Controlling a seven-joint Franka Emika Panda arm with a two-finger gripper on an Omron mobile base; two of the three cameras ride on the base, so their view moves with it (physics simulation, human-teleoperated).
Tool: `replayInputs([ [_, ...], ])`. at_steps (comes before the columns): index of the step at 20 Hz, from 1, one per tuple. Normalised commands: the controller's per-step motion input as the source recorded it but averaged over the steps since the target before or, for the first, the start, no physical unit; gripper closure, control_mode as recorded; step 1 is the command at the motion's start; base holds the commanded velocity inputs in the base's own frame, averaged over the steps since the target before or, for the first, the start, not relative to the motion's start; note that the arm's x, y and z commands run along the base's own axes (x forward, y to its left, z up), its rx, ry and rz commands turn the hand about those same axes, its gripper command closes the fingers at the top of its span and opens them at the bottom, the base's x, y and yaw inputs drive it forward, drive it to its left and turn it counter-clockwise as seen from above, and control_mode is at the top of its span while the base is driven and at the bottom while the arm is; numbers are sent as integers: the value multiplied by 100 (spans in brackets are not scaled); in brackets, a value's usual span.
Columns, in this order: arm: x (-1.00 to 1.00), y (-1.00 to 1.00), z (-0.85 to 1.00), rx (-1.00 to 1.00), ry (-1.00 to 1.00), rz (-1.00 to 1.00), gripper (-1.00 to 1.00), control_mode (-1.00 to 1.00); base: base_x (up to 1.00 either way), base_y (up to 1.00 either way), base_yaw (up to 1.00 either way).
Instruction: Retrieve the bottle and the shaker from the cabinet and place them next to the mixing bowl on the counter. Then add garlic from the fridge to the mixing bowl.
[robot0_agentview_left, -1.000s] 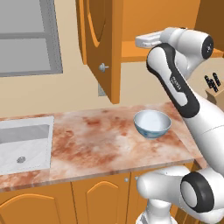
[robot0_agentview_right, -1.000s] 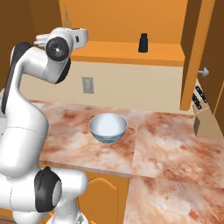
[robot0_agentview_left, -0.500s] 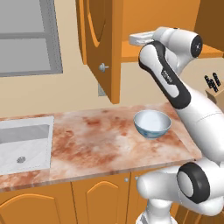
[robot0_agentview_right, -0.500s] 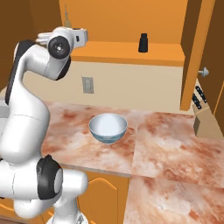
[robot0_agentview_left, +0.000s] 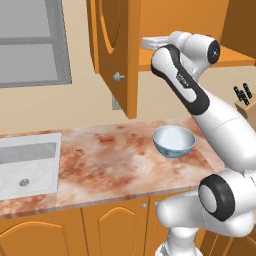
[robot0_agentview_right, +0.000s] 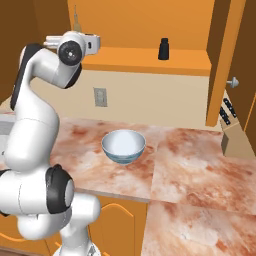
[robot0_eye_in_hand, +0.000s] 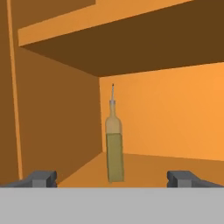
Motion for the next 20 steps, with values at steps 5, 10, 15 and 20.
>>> replayInputs([
  [5,56,12,-3,0,0,0,-100,-100,0,0,0],
  [10,50,3,1,0,4,0,-100,-100,0,0,0],
  [15,36,23,1,0,14,0,-100,-100,0,0,0],
  [20,32,20,8,0,3,0,-100,-100,0,0,0],
])
